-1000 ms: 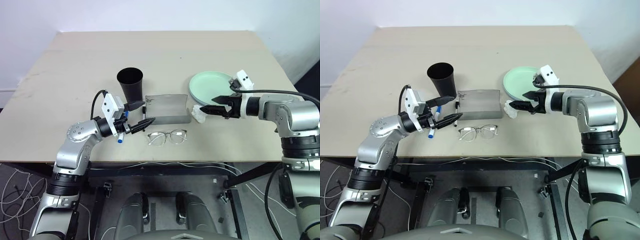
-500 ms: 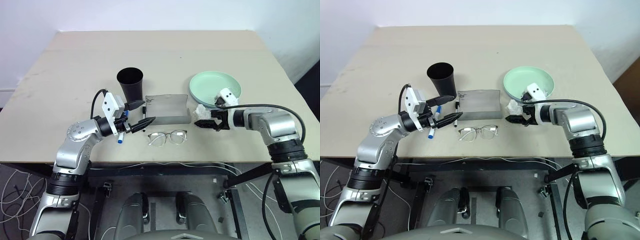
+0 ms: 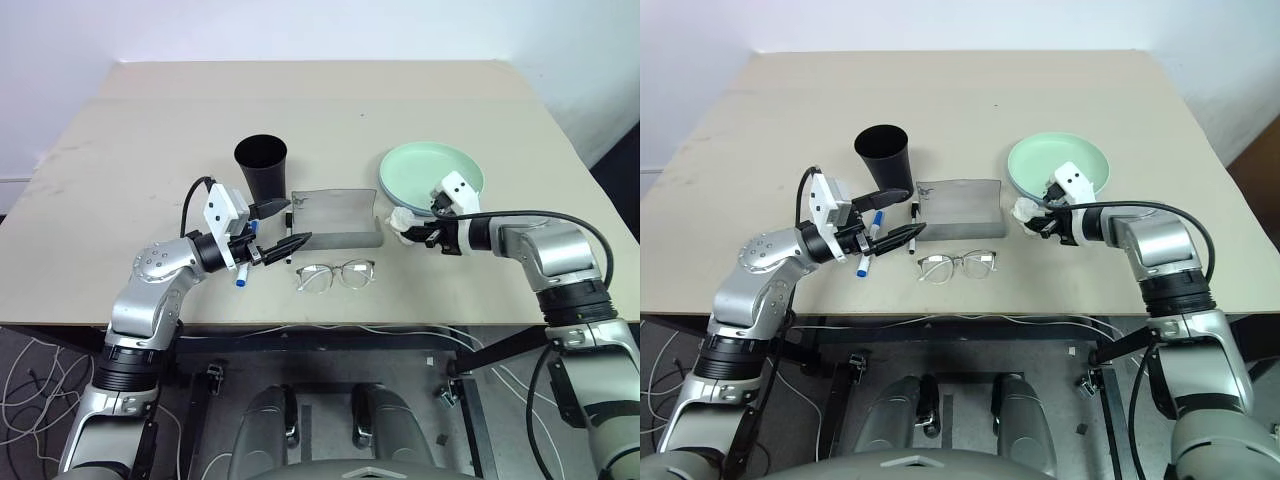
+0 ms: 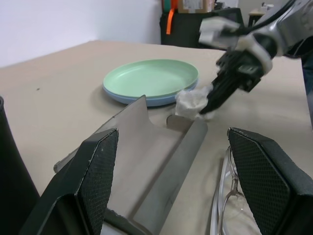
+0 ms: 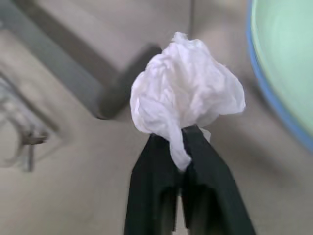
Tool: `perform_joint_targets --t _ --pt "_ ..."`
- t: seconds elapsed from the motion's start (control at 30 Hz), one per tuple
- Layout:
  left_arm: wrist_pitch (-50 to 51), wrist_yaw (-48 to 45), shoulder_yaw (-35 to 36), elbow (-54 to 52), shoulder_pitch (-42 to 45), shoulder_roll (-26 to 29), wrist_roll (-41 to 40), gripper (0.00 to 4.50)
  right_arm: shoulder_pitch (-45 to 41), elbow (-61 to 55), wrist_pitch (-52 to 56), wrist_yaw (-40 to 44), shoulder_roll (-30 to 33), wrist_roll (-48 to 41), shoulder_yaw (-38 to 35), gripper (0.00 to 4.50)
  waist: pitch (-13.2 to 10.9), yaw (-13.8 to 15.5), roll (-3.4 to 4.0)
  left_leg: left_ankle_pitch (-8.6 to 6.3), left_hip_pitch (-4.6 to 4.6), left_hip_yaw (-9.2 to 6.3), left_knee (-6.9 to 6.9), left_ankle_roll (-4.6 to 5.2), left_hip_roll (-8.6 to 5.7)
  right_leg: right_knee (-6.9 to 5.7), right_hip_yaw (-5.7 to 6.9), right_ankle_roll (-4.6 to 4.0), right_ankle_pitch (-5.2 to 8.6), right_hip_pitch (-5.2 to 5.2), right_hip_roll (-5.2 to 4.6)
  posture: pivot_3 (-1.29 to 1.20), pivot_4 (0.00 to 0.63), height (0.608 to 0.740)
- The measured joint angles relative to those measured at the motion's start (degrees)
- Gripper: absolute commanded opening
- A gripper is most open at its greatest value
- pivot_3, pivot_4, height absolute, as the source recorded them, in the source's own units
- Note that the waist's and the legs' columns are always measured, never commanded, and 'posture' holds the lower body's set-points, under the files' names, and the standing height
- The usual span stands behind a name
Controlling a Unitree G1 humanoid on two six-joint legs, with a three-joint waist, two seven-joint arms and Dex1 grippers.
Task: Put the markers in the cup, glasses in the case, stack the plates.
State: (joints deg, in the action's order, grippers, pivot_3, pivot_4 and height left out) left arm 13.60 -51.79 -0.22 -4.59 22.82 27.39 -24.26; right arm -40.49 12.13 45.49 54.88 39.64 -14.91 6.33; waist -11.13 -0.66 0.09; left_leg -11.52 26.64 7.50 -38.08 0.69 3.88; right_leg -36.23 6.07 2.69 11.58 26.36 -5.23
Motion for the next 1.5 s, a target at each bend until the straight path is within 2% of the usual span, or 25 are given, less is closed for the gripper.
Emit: perform_joint_targets --t 0.1,0.2,0.37,0.57,0.67,0.8,0.83,1.03,1.23,1.4,1.5 --pt "0.0 0.1 0.0 0.0 0.0 -0.1 0.0 3.75 -0.5 -1.4 -0.1 0.5 0.2 -2.1 -2.7 0.03 0.0 0.0 0.00 0.00 0.00 -0.01 0.00 -0.01 0.00 0.00 0.00 0.02 0.01 0.00 0.00 0.00 0.150 0.713" --pt "0.0 0.6 0.0 0.0 0.2 -0.5 0.0 3.75 -5.8 1.7 -0.3 -1.5 0.2 -2.9 -6.1 0.03 0.0 -0.1 0.01 0.00 0.00 0.01 0.00 -0.01 0.00 0.00 -0.01 0.05 -0.03 0.04 -0.02 0.00 0.150 0.713" --pt "0.1 0.7 0.0 0.0 0.5 -0.5 0.0 3.75 -17.4 18.8 -8.1 -8.7 -1.1 0.8 -9.2 0.03 0.0 -0.2 -0.02 -0.01 -0.02 0.09 0.05 -0.02 0.04 0.08 0.01 -0.09 -0.10 0.02 0.04 0.00 0.150 0.713" --pt "0.1 0.7 -0.1 0.6 1.7 -0.6 0.0 3.75 -24.5 44.1 -16.5 -15.5 -6.6 7.0 -7.6 0.03 0.0 -0.2 0.01 0.10 0.14 0.19 0.08 0.15 0.00 0.06 0.00 0.11 -0.23 0.15 0.06 0.00 0.150 0.713" --pt "0.1 0.7 -0.1 0.8 1.6 -0.6 0.0 3.75 -26.4 50.4 -19.2 -16.5 -7.8 8.5 -7.3 0.73 0.0 -0.2 0.01 0.11 0.15 0.19 0.10 0.16 0.00 0.03 0.00 0.15 -0.25 0.16 0.08 0.00 0.150 0.713" --pt "0.0 0.7 0.0 0.8 0.3 -0.4 0.0 3.75 -28.3 54.2 -20.9 -16.4 -8.2 10.4 -7.0 2.14 0.0 -0.4 0.02 0.11 0.08 0.19 0.09 0.15 0.00 0.03 0.00 0.14 -0.24 0.11 0.07 0.00 0.150 0.713" --pt "0.0 0.8 -0.1 0.8 -0.3 -0.3 0.0 3.75 -28.6 54.5 -21.1 -15.7 -8.2 10.8 -6.8 2.34 0.0 -0.4 0.02 0.11 0.07 0.18 0.09 0.15 0.01 0.02 0.00 0.14 -0.24 0.11 0.07 0.00 0.150 0.713" --pt "0.0 1.2 0.0 0.1 -1.3 0.1 0.0 3.75 -29.4 54.0 -22.2 -10.2 -7.9 13.3 -4.8 4.43 0.0 -0.4 0.02 0.10 0.06 0.16 0.08 0.12 0.03 0.01 0.00 0.12 -0.23 0.10 0.06 0.00 0.150 0.713" --pt "0.0 1.7 1.1 -0.3 -2.5 1.1 0.0 3.75 -29.3 46.4 -21.8 -2.7 -6.3 12.2 -5.1 4.48 0.0 -0.4 0.05 0.10 0.12 0.16 0.09 0.12 0.04 0.00 0.00 0.13 -0.24 0.19 0.07 0.00 0.150 0.713" --pt "-0.6 0.6 1.7 -0.1 -3.2 2.0 0.0 3.75 -24.7 24.5 -12.8 11.6 -6.1 2.5 -5.7 4.48 0.0 -0.3 0.05 0.10 0.07 0.10 0.11 0.12 0.09 -0.02 0.00 0.13 -0.24 0.15 0.10 0.00 0.150 0.713" --pt "-1.5 0.0 2.1 0.6 -3.6 3.0 0.0 3.75 -20.8 13.4 -5.4 19.0 -6.3 -2.3 -2.0 4.48 0.0 -0.1 0.04 0.06 0.06 0.03 0.09 0.07 0.09 -0.01 0.00 0.08 -0.22 0.14 0.03 0.00 0.150 0.713"
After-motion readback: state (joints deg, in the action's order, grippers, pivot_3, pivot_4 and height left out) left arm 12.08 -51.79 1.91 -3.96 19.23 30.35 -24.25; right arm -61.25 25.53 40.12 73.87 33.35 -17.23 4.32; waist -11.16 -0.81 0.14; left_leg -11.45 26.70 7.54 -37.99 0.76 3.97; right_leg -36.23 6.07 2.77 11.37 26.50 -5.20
